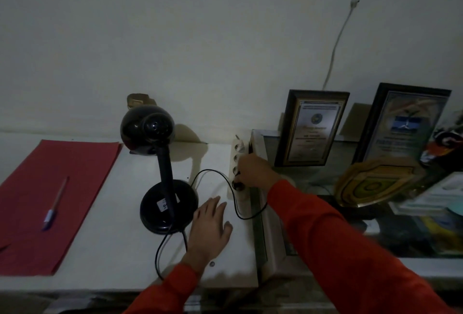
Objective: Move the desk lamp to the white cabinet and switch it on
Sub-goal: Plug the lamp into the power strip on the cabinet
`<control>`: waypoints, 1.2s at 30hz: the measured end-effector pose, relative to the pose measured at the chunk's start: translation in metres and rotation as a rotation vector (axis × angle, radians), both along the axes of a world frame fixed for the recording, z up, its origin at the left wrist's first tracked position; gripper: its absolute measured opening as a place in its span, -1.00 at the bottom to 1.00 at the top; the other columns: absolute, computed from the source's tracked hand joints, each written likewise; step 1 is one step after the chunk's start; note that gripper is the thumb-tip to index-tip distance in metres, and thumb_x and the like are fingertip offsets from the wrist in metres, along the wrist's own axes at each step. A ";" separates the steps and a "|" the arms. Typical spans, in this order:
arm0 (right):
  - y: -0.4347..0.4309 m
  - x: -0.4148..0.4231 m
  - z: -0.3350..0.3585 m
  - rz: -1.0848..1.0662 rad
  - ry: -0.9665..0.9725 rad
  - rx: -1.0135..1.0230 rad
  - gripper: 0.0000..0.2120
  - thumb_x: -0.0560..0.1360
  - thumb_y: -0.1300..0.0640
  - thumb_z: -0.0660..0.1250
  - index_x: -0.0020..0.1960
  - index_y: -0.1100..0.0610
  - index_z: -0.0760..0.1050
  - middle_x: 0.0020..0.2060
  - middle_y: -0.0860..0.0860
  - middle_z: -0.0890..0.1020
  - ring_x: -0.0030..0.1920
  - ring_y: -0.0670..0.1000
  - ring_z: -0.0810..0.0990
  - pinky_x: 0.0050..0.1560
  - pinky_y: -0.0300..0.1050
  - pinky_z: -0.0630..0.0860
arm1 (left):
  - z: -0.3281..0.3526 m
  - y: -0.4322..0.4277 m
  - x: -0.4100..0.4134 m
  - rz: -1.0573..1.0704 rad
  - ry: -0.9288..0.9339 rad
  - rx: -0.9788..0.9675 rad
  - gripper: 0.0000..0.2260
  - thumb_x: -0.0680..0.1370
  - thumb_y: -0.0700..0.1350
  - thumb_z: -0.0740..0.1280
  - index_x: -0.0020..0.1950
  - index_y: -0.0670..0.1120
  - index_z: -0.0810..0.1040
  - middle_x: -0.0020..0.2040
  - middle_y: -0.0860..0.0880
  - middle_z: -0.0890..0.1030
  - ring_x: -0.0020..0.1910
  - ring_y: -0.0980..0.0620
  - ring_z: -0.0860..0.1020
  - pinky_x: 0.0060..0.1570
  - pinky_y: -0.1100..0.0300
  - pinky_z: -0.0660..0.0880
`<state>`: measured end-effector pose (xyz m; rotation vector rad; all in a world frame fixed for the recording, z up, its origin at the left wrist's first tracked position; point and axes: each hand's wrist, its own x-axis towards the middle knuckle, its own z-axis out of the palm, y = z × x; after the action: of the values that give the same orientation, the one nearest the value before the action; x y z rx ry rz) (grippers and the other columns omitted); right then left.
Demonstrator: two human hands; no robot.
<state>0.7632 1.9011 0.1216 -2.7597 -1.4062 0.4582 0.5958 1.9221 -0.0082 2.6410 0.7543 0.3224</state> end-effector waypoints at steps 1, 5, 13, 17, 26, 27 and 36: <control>0.001 0.000 -0.001 0.005 -0.004 -0.004 -0.73 0.45 0.07 0.40 -0.01 0.26 0.51 -0.02 0.18 0.61 -0.04 0.17 0.61 -0.06 0.02 0.56 | 0.000 0.000 0.000 -0.001 -0.001 -0.002 -0.51 0.47 0.06 0.18 0.37 -0.08 0.37 0.42 -0.12 0.39 0.42 -0.10 0.31 0.36 -0.03 0.27; 0.003 0.001 -0.003 0.046 -0.035 -0.033 -0.64 0.44 0.06 0.42 0.11 0.26 0.47 0.05 0.17 0.59 0.02 0.16 0.60 0.01 0.04 0.57 | -0.001 0.001 -0.001 -0.001 0.001 -0.003 -0.51 0.47 0.07 0.17 0.37 -0.06 0.37 0.42 -0.11 0.39 0.42 -0.09 0.32 0.36 -0.02 0.27; 0.004 0.004 -0.004 0.113 -0.122 -0.077 -0.65 0.41 0.04 0.42 0.08 0.23 0.48 0.04 0.15 0.61 0.01 0.15 0.60 -0.05 0.02 0.55 | -0.001 0.001 0.000 -0.007 0.005 0.008 -0.53 0.46 0.05 0.20 0.35 -0.08 0.40 0.40 -0.13 0.42 0.39 -0.12 0.36 0.34 -0.05 0.31; 0.006 0.005 -0.005 0.146 -0.139 -0.080 -0.69 0.44 0.07 0.39 0.08 0.23 0.48 0.06 0.16 0.60 0.03 0.16 0.60 -0.07 -0.01 0.51 | 0.000 0.002 0.000 -0.009 0.011 0.020 -0.54 0.45 0.04 0.23 0.33 -0.08 0.42 0.38 -0.13 0.45 0.37 -0.13 0.39 0.30 -0.07 0.35; 0.010 0.007 -0.018 0.162 -0.222 -0.085 -0.75 0.44 0.11 0.37 0.04 0.22 0.49 0.00 0.15 0.62 -0.03 0.15 0.62 -0.21 -0.05 0.41 | -0.003 0.002 0.000 -0.016 0.015 0.038 -0.53 0.45 0.07 0.15 0.32 -0.07 0.43 0.37 -0.12 0.46 0.36 -0.12 0.40 0.27 -0.08 0.37; 0.010 0.007 -0.019 0.160 -0.236 -0.083 -0.75 0.44 0.10 0.37 0.05 0.22 0.49 0.00 0.15 0.62 -0.02 0.15 0.61 -0.20 -0.05 0.42 | -0.004 0.002 0.000 -0.017 0.019 0.034 -0.53 0.46 0.07 0.15 0.33 -0.07 0.42 0.38 -0.12 0.45 0.37 -0.12 0.39 0.29 -0.08 0.36; 0.008 -0.003 -0.017 0.183 -0.350 -0.141 -0.74 0.47 0.11 0.34 0.11 0.19 0.49 0.09 0.14 0.60 0.12 0.19 0.55 0.06 0.07 0.49 | 0.044 0.009 -0.012 -0.186 -0.009 -0.313 -0.64 0.57 -0.03 0.21 0.34 -0.08 0.41 0.39 -0.07 0.42 0.39 -0.01 0.35 0.40 0.14 0.28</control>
<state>0.7599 1.9089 0.1049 -2.9445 -1.7731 0.0765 0.5838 1.9314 0.0353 2.3865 0.5044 0.1503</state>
